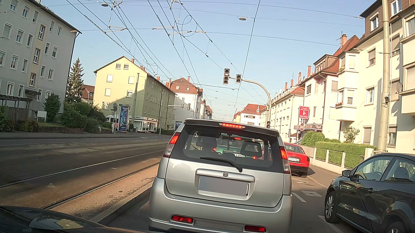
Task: Follow the waypoints while adhering to traffic rules and regulations
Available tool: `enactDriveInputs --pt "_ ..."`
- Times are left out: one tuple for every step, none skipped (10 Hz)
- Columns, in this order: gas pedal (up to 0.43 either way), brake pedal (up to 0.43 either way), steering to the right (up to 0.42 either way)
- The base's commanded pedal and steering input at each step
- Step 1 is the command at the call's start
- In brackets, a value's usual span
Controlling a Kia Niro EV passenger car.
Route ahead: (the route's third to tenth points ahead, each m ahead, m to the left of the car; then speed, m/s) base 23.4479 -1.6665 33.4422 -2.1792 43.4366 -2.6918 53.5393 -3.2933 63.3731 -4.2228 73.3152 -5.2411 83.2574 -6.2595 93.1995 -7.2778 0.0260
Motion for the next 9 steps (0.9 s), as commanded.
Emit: enactDriveInputs --pt "0.0 0.171 -0.002" --pt "0.0 0.171 -0.002" --pt "0.0 0.171 -0.002" --pt "0.0 0.177 -0.001" --pt "0.0 0.171 -0.002" --pt "0.0 0.177 -0.002" --pt "0.0 0.171 -0.002" --pt "0.0 0.171 -0.002" --pt "0.0 0.177 -0.002"
